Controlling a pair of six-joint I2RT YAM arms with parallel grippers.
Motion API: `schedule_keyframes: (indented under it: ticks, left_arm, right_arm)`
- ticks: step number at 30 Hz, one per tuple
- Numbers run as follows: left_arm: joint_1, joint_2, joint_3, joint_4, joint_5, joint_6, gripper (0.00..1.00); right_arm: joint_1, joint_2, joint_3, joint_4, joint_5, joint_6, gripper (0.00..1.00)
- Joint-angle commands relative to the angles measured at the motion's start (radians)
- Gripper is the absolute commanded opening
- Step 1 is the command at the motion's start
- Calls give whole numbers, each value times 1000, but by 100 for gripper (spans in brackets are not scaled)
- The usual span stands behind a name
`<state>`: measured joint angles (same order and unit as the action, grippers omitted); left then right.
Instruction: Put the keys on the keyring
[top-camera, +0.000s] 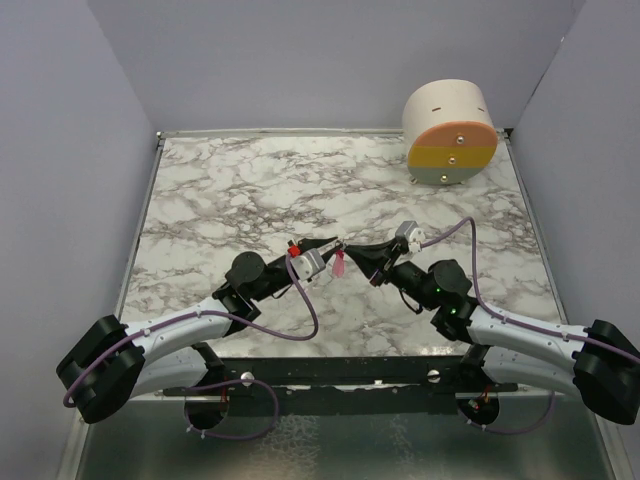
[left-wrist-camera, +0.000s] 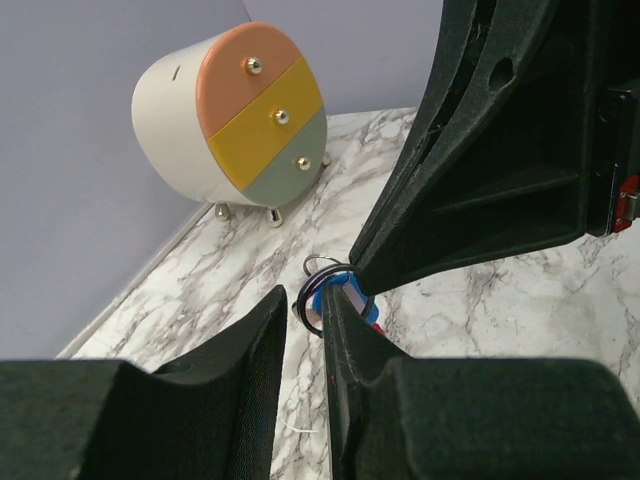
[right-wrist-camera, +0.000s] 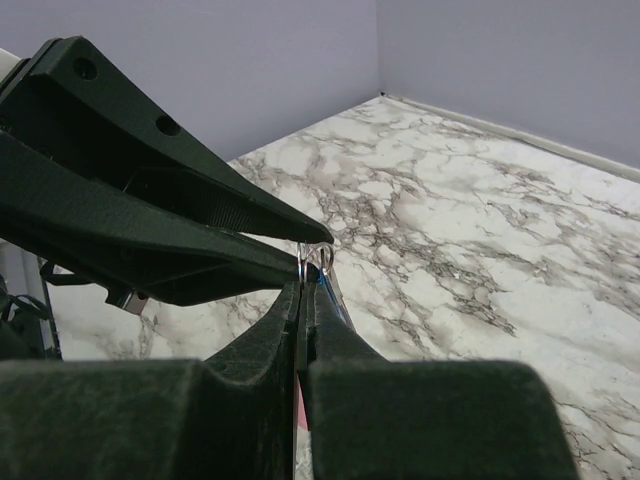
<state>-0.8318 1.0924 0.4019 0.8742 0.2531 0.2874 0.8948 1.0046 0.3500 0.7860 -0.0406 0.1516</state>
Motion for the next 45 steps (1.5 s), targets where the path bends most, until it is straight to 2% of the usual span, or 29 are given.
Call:
schedule_keyframes:
  ticks: [1,9,13,19,24,28,35,45]
  left_arm:
    - [9,-3,28,26,29,11,22]
    - [13,-1,30,27,42,10,12]
    - [13,4,32,27,52,11,0]
    - [13,9,36,27,48,10,0]
    - [17,3,36,26,16,16,0]
    - [34,-2,34,27,37,8,0]
    - [74,-27,31,25,132,-20,0]
    - [89,-55,65,-85,255,-16,0]
  right_arm:
    - [-2,-17,-17,37,-35,-18,1]
    - [-3,-29,-19,29,-39,-20,1]
    - [-2,-29,-15,24,-41,-20,1]
    - [-3,-34,-7,-1,-40,-6,2]
    - [-2,-93,-9,-45,-8,16,21]
    - [-4,-187,-17,-95,36,26,28]
    - [-3,-269,26,-241,104,19,31]
    - [-2,-132,217,-442,87,117,32]
